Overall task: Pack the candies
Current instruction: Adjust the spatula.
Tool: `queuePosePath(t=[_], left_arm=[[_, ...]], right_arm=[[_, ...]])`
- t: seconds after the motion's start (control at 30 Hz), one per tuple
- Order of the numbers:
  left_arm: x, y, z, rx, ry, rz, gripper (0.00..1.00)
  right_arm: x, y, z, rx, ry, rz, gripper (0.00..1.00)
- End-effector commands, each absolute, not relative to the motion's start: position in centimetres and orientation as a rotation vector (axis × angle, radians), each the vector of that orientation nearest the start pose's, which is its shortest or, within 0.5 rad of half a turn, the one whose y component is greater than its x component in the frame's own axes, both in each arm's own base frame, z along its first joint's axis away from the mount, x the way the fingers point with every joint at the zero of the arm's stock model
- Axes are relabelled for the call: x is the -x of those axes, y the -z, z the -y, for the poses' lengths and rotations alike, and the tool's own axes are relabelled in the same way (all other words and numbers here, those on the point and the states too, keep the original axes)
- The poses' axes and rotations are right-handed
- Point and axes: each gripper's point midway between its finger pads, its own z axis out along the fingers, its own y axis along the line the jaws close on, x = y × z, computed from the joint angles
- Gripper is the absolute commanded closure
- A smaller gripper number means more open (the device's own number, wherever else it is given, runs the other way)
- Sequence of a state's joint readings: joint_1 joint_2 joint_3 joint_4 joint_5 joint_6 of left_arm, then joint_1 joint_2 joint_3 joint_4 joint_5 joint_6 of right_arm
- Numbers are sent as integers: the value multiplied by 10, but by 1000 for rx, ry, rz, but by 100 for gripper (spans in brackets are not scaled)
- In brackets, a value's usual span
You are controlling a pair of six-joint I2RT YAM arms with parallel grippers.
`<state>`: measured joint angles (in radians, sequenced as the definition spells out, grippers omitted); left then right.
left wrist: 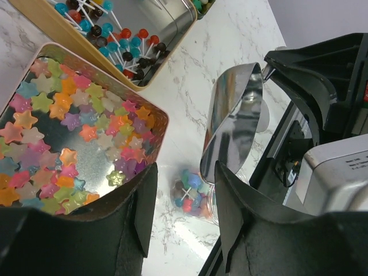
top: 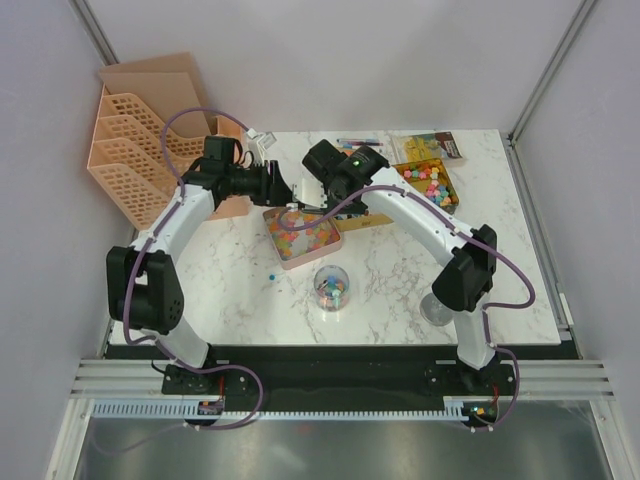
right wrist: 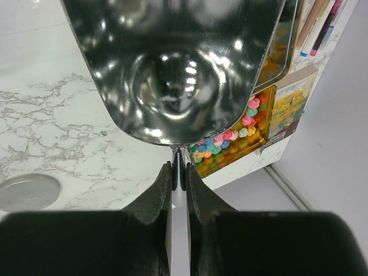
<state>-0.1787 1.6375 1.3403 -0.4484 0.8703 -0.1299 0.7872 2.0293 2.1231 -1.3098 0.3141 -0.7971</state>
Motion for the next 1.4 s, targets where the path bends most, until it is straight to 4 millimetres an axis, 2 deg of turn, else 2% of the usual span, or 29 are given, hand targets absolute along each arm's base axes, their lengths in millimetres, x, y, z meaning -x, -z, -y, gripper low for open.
queuePosePath(t=[0.0, 0.2, 0.3, 0.37, 0.4, 0.43, 0.5, 0.53, 0.57, 0.6, 0.63, 0.67, 0.7, 0.73, 0.77, 0.8, 0.83, 0.87, 0.9, 0.93, 1.07, 1.13, 1.33, 1.37], left_arm=[[-368, -232, 214, -515, 1240, -2143, 49], [-372, -228, 215, -511, 1250, -2146, 50], [-373, -228, 218, -508, 1304, -2141, 56], [-375, -225, 219, -504, 1336, -2144, 74], [-372, -228, 221, -518, 1372, -2134, 92], [-374, -225, 220, -511, 1392, -2139, 98], [-368, -227, 220, -535, 1465, -2112, 98], [-366, -227, 218, -532, 1516, -2101, 98], [-365, -227, 217, -549, 1561, -2070, 98], [-356, -232, 217, -577, 1651, -2032, 98], [-355, -233, 214, -580, 1683, -2020, 98], [-354, -229, 213, -582, 1715, -2016, 98], [-348, -229, 213, -599, 1764, -1998, 98], [-345, -228, 213, -611, 1790, -1985, 98], [-342, -227, 213, -616, 1818, -1979, 98], [-339, -222, 213, -617, 1871, -1972, 98], [-338, -221, 213, -618, 1888, -1969, 98], [-338, -218, 213, -617, 1902, -1968, 98], [-336, -216, 212, -618, 1938, -1960, 98], [-336, -216, 212, -616, 1955, -1956, 98], [-336, -221, 212, -626, 2009, -1935, 98], [-335, -224, 212, -630, 2039, -1925, 98], [-324, -229, 210, -628, 2128, -1937, 98], [-324, -230, 210, -668, 2112, -1912, 98]], right_arm=[[-365, -218, -256, 1819, 374, -1982, 100], [-369, -221, -263, 1830, 347, -1948, 100], [-369, -224, -265, 1835, 337, -1931, 100], [-369, -225, -266, 1828, 339, -1932, 100], [-368, -225, -264, 1830, 343, -1934, 100], [-368, -227, -265, 1821, 335, -1931, 100], [-364, -225, -264, 1826, 313, -1933, 100], [-360, -232, -263, 1812, 286, -1921, 100], [-357, -233, -262, 1802, 265, -1922, 94], [-350, -224, -257, 1817, 232, -1944, 87], [-349, -243, -250, 1747, 186, -1914, 78], [-340, -245, -253, 1733, 78, -1895, 67], [-332, -237, -247, 1731, 25, -1909, 63], [-331, -243, -239, 1684, -39, -1901, 61], [-322, -273, -242, 1609, -137, -1797, 56], [-314, -262, -235, 1602, -178, -1809, 54], [-313, -267, -226, 1568, -199, -1792, 53], [-304, -286, -222, 1534, -222, -1723, 52], [-294, -281, -223, 1544, -288, -1706, 52], [-290, -292, -218, 1498, -310, -1685, 53], [-290, -300, -223, 1439, -372, -1640, 55], [-288, -301, -228, 1440, -417, -1632, 55], [-293, -282, -242, 1464, -503, -1663, 55], [-297, -277, -242, 1466, -503, -1677, 55]])
